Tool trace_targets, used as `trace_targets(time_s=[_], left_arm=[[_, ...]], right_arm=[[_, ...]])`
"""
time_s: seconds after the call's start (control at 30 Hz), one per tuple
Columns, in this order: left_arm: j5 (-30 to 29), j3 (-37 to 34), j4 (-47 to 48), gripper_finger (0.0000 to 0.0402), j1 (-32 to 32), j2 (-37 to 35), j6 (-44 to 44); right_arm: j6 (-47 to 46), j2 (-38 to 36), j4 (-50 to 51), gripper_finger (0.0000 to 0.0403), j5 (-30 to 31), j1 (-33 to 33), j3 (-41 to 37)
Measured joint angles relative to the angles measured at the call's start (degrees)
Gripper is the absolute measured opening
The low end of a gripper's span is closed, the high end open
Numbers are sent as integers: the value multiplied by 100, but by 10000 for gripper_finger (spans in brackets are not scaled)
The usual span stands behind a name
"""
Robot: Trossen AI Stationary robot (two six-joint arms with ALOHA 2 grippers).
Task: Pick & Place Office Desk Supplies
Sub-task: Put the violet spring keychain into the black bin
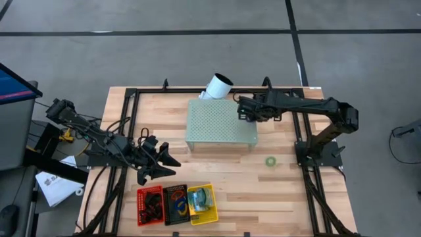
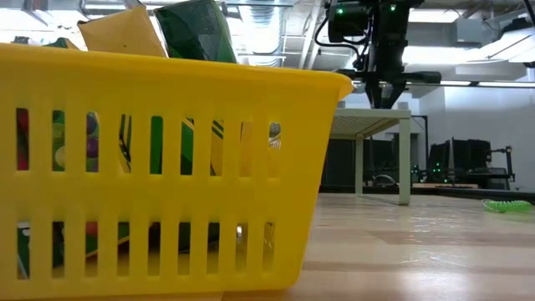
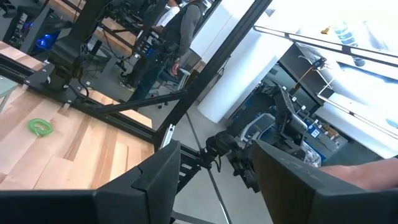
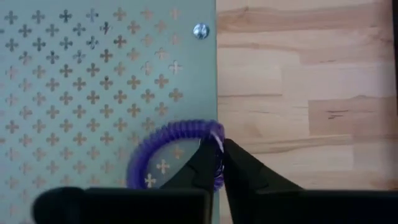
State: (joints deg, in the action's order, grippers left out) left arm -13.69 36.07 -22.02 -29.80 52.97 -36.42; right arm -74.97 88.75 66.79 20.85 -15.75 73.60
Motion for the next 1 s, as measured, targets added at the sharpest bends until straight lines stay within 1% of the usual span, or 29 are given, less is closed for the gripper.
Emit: trace_targets(time_s=[0.13,0.23,0.37,0.5,0.63,0.77,0.87,1.0], left_arm=[[0,0,2,195,0,0,0],[0,0,4,195,0,0,0],[0,0,8,195,0,0,0],[0,0,13,195,0,0,0],[-11,0,45,195,5,0,7],[-111,2,63,195,171,56,18],[-297,2,-61,202,380,160,20],[-294,2,-737,214,656,489,171]], right_arm=[[-99,1,5,6,47,82,4],[-199,-64,1,4,122,280,72],[-483,-342,-18,2,513,815,364],[-760,-721,-163,1,996,1628,680],[-861,-973,-850,1,1377,2595,906],[-900,-969,-1861,0,1837,3444,1079],[-756,-730,-2626,0,2091,3882,1212],[-739,-244,-3063,0,2277,4143,1559]])
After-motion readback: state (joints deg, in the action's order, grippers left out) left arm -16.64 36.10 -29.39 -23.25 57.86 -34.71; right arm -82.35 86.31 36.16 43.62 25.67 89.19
